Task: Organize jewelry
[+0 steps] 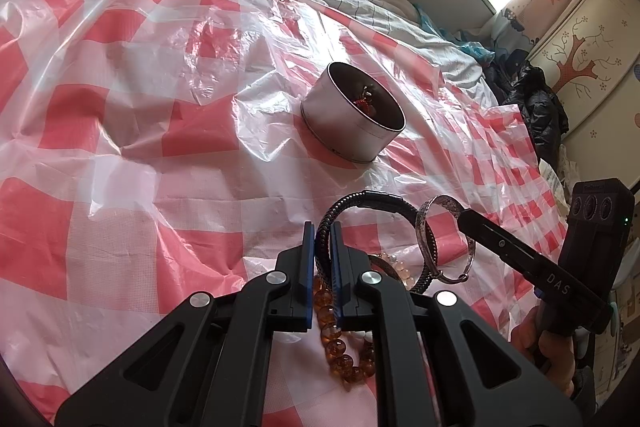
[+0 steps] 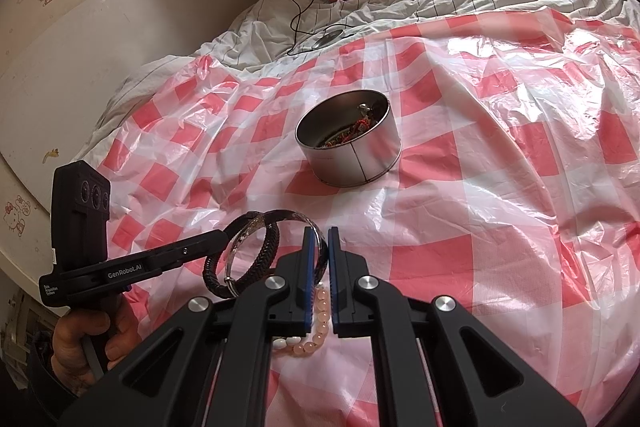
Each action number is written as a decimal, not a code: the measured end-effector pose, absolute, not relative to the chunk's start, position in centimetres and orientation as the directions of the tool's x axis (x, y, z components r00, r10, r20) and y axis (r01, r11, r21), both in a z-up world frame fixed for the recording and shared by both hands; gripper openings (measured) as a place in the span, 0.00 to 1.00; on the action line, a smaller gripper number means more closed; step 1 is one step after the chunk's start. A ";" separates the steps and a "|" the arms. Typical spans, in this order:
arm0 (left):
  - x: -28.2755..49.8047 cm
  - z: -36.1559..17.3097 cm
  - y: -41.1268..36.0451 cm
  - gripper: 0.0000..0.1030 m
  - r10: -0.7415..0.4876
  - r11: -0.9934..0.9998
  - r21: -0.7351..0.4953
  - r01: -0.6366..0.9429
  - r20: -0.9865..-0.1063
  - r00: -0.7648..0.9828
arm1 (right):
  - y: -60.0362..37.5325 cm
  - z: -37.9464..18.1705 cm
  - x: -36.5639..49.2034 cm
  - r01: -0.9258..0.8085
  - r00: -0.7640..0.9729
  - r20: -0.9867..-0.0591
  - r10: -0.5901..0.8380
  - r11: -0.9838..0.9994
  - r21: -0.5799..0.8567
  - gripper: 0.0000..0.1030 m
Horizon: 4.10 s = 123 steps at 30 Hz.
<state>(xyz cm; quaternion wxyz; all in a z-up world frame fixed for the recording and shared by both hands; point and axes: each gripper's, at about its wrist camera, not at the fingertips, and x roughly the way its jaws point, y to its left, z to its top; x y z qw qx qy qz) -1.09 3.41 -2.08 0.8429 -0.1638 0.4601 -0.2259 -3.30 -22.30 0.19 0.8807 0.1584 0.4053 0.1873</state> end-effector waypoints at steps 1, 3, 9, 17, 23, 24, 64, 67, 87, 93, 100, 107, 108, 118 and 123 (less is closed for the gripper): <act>-1.1 -2.1 3.4 0.06 -0.532 0.844 -0.484 0.230 -0.702 0.474 | -22.3 0.2 -3.3 -0.201 0.602 -0.654 0.458 0.880 0.431 0.07; -1.1 -2.1 3.4 0.06 -0.531 0.844 -0.484 0.230 -0.702 0.475 | -22.3 0.2 -3.3 -0.201 0.601 -0.655 0.458 0.880 0.431 0.07; -1.1 -2.1 3.4 0.06 -0.531 0.844 -0.484 0.230 -0.702 0.475 | -22.3 0.2 -3.3 -0.202 0.602 -0.654 0.459 0.880 0.431 0.07; -1.1 -2.1 3.4 0.06 -0.531 0.844 -0.484 0.230 -0.701 0.475 | -22.2 0.1 -3.3 -0.203 0.601 -0.655 0.459 0.880 0.430 0.07; -1.1 -2.1 3.4 0.06 -0.532 0.844 -0.485 0.230 -0.701 0.475 | -22.2 0.1 -3.3 -0.203 0.601 -0.654 0.459 0.879 0.431 0.07; -1.1 -2.1 3.5 0.06 -0.532 0.844 -0.484 0.230 -0.701 0.475 | -22.2 0.1 -3.3 -0.204 0.601 -0.655 0.459 0.880 0.430 0.07; -1.1 -2.1 3.5 0.06 -0.533 0.843 -0.485 0.231 -0.700 0.475 | -21.9 0.1 -3.3 -0.206 0.600 -0.655 0.460 0.879 0.429 0.07; -1.1 -2.1 3.4 0.06 -0.533 0.843 -0.485 0.231 -0.701 0.475 | -21.9 0.1 -3.3 -0.206 0.600 -0.655 0.460 0.879 0.429 0.07; 1.0 1.0 5.3 0.07 -0.572 0.807 -0.543 0.233 -0.621 0.536 | -23.8 2.0 -2.4 -0.191 0.684 -0.585 0.436 0.881 0.433 0.07; 5.3 2.7 3.0 0.07 -0.551 0.824 -0.504 0.258 -0.609 0.570 | -25.2 3.3 -0.4 -0.151 0.746 -0.545 0.383 0.894 0.422 0.07; 11.4 2.0 -2.5 0.07 -0.484 0.874 -0.396 0.281 -0.665 0.569 | -27.4 3.5 2.8 -0.095 0.780 -0.529 0.335 0.899 0.428 0.07; 13.9 -0.6 -4.6 0.08 -0.393 0.919 -0.301 0.256 -0.760 0.517 | -25.2 1.6 8.2 -0.105 0.749 -0.589 0.303 0.932 0.346 0.07; 13.7 -0.3 -4.3 0.08 -0.392 0.919 -0.302 0.252 -0.758 0.521 | -24.4 1.3 9.0 -0.110 0.740 -0.605 0.294 0.940 0.322 0.07; 7.7 1.5 1.5 0.38 -0.363 0.931 -0.307 0.197 -0.736 0.571 | -20.6 1.0 8.2 -0.123 0.745 -0.642 0.182 0.983 0.136 0.45; 2.4 0.7 3.4 0.52 -0.350 0.937 -0.287 0.201 -0.751 0.560 | -23.6 3.4 3.0 -0.105 0.758 -0.606 0.240 0.963 0.249 0.56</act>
